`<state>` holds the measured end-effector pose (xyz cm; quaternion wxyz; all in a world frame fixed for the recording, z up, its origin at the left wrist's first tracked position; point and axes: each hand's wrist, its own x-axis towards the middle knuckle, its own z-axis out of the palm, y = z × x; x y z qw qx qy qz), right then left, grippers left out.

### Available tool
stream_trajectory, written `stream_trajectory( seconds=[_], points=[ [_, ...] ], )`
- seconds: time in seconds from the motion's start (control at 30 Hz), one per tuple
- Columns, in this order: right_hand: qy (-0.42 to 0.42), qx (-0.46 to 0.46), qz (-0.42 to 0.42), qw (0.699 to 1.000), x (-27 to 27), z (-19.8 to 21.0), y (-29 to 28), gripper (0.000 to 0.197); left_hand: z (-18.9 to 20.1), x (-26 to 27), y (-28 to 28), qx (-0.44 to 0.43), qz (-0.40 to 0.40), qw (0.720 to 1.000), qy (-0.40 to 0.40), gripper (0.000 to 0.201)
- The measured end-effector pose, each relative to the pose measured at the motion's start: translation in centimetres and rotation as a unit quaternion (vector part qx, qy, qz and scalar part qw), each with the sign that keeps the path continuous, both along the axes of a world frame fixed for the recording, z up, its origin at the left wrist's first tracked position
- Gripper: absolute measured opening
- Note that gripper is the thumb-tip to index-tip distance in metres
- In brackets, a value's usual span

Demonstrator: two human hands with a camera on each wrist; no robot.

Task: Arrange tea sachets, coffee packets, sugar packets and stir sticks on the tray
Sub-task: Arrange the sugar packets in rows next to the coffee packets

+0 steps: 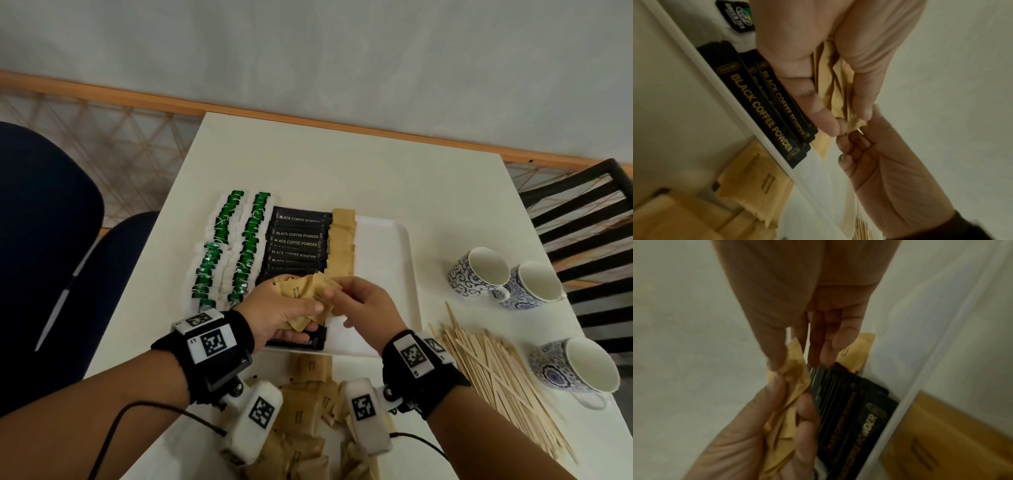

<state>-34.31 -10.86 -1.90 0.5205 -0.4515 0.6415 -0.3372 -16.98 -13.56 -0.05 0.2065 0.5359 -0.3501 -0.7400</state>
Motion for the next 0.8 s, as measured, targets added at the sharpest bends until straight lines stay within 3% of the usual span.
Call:
stream_trajectory(
  seconds=[0.17, 0.33, 0.47, 0.57, 0.67, 0.8],
  points=[
    [-0.11, 0.032, -0.079, 0.99, -1.0, -0.1, -0.1, 0.01, 0.5, -0.3, 0.2, 0.017, 0.028, 0.999, 0.01, 0.028],
    [-0.092, 0.041, -0.106, 0.989, -3.0, -0.7, 0.4, 0.005, 0.6, 0.9, -0.1, 0.049, 0.061, 0.996, 0.031, 0.024],
    [-0.064, -0.033, -0.111, 0.991, -2.3, -0.3, 0.9, 0.012, 0.5, 0.9, 0.2, 0.07, 0.056, 0.995, 0.036, 0.025],
    [0.011, -0.094, -0.051, 0.994, -1.0, -0.3, 1.0, 0.023, 0.6, 0.4, 0.4, 0.072, 0.039, 0.996, 0.046, 0.027],
    [0.026, -0.121, 0.033, 0.992, -0.2, -0.1, 1.4, 0.018, 0.2, 0.0, 0.4, 0.045, 0.032, 0.997, 0.053, 0.039],
    [0.009, -0.067, 0.116, 0.991, 0.0, 0.8, 1.9, 0.027, -0.2, -0.2, 0.4, 0.03, 0.042, 0.998, 0.046, 0.041]
  ],
)
